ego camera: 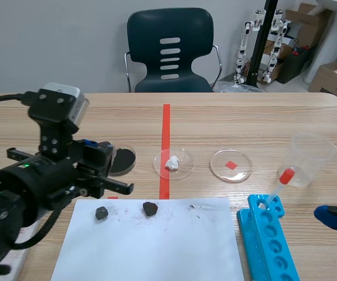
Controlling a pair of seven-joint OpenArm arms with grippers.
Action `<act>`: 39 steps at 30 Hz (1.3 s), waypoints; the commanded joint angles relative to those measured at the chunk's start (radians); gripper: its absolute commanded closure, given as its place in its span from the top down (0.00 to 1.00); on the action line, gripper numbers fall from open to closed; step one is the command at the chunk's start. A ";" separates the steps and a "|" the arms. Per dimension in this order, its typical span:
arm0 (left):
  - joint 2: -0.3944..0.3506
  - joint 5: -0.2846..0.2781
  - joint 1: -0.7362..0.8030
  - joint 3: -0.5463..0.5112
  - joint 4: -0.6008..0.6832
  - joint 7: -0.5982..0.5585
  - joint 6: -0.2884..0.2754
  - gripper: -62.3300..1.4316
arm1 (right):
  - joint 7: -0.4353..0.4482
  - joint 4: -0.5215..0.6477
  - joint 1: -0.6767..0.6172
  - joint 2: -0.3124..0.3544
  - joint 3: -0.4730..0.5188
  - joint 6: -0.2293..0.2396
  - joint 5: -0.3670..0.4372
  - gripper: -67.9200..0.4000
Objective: Pick up the right mineral with the left hand
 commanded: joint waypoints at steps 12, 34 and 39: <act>-0.022 0.066 0.443 -0.297 0.089 -0.447 -0.189 0.23 | 0.015 0.008 0.001 0.000 0.001 0.001 0.014 1.00; -0.022 0.223 0.694 -0.381 0.099 -0.722 -0.223 0.23 | 0.015 0.008 0.001 0.000 0.001 0.001 0.014 1.00; -0.022 0.223 0.694 -0.380 0.099 -0.715 -0.223 0.23 | 0.015 0.008 0.001 0.000 0.001 0.001 0.014 1.00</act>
